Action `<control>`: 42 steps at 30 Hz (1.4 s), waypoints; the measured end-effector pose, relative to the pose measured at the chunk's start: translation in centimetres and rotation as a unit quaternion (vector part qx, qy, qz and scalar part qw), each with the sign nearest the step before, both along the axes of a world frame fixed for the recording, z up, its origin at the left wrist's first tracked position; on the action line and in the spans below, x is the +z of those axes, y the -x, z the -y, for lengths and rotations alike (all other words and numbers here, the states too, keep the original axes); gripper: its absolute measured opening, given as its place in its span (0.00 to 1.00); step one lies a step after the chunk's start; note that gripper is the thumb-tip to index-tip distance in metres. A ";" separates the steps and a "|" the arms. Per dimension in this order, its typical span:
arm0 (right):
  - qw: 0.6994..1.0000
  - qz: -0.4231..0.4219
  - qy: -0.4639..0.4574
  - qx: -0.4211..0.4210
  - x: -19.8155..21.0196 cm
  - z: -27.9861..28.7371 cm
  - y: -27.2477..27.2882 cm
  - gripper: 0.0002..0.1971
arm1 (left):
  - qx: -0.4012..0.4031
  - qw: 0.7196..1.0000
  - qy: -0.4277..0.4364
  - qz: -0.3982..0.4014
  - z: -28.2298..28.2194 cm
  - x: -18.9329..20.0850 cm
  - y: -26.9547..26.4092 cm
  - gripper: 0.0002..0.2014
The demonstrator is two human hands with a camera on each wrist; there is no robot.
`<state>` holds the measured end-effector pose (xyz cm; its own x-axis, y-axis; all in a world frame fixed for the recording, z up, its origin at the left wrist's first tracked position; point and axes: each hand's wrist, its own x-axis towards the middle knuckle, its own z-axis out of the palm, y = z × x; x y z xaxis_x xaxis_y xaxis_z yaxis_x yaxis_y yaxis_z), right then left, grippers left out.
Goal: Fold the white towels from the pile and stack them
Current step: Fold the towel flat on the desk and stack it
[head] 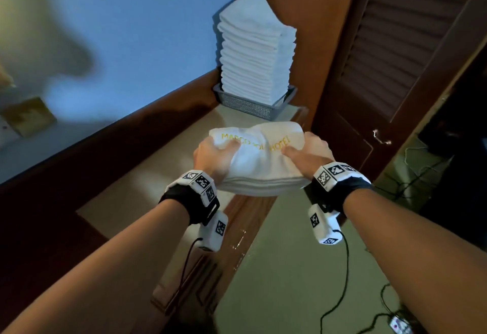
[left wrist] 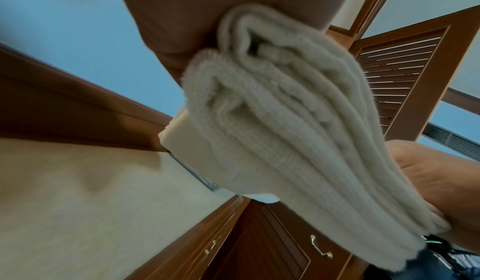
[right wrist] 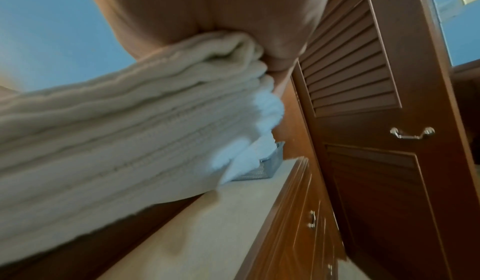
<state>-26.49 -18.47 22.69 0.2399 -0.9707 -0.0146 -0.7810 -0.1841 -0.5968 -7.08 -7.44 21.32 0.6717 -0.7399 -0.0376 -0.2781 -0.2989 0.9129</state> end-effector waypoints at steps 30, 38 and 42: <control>0.958 0.020 0.283 0.042 21.6 55.0 -12.9 0.24 | -0.023 0.965 0.235 0.111 52.4 18.9 -9.1 0.27; 0.931 0.128 0.304 0.157 27.0 67.9 -24.0 0.22 | 0.090 0.944 0.271 0.166 61.8 22.2 -16.4 0.28; 0.930 0.155 0.274 0.192 24.9 72.8 -27.4 0.23 | 0.075 0.962 0.262 0.007 64.8 20.1 -17.0 0.22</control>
<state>0.87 -91.32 47.58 0.4808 -0.6541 0.5840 -0.4012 -0.7563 -0.5168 9.97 -72.23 41.42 0.7698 -0.5495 0.3248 -0.2818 0.1640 0.9454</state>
